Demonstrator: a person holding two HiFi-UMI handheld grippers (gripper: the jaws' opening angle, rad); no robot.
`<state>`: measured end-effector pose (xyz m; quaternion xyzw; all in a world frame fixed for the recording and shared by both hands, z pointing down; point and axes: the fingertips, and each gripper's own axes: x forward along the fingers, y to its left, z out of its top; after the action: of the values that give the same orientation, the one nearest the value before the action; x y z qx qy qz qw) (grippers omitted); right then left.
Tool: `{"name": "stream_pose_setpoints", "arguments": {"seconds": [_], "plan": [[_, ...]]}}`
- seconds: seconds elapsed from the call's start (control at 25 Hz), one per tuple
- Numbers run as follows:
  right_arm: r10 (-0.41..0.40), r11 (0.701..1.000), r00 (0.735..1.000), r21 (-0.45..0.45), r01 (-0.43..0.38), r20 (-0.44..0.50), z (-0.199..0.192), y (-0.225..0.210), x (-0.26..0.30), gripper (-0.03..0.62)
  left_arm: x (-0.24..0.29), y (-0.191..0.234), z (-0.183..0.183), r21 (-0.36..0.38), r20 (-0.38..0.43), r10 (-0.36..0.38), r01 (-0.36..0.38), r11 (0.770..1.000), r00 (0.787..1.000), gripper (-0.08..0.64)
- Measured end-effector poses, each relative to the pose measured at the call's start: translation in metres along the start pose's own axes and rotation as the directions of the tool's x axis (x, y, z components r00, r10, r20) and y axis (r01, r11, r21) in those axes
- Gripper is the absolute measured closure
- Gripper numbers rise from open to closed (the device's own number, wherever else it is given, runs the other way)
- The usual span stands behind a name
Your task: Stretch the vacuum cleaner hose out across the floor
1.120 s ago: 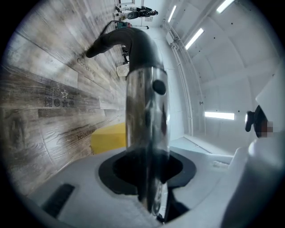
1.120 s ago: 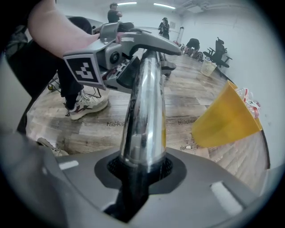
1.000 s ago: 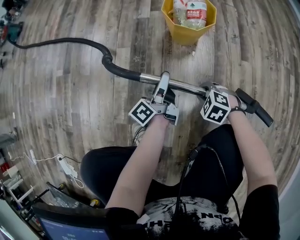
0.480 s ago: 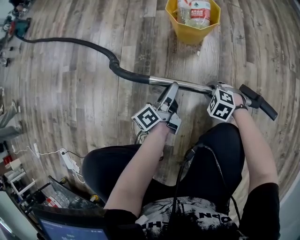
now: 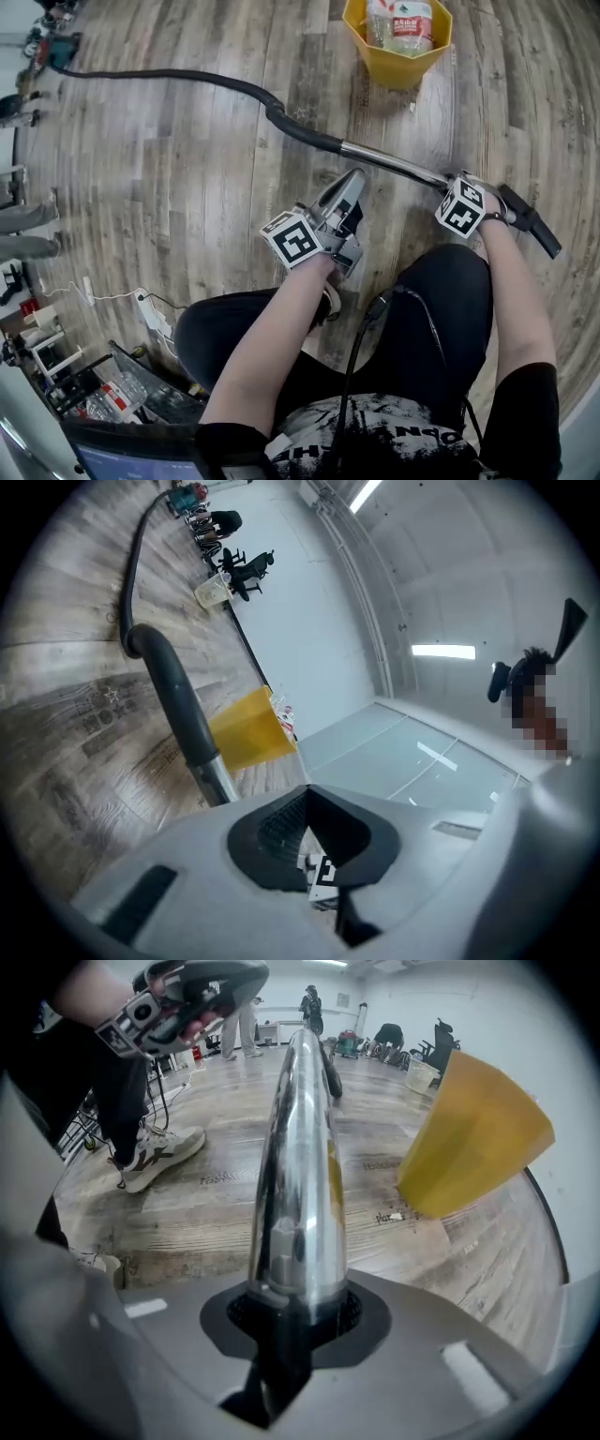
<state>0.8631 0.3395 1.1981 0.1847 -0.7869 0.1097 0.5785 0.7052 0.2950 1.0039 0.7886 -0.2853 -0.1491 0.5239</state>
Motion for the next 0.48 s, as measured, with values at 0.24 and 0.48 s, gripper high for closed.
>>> {"name": "stream_pose_setpoints", "arguments": {"seconds": [0.24,0.48], "plan": [[0.037,0.999,0.999,0.012,-0.037,-0.040,-0.024,0.017,0.040,0.512,-0.018,0.002,0.013,0.076,-0.008,0.030,-0.030,0.997,1.000,0.560],[0.094,0.996,0.988,0.010,-0.093,-0.121,-0.051,0.032,0.077,0.508,-0.045,0.018,0.022,0.104,0.038,0.102,-0.105,0.989,0.994,0.560]]}}
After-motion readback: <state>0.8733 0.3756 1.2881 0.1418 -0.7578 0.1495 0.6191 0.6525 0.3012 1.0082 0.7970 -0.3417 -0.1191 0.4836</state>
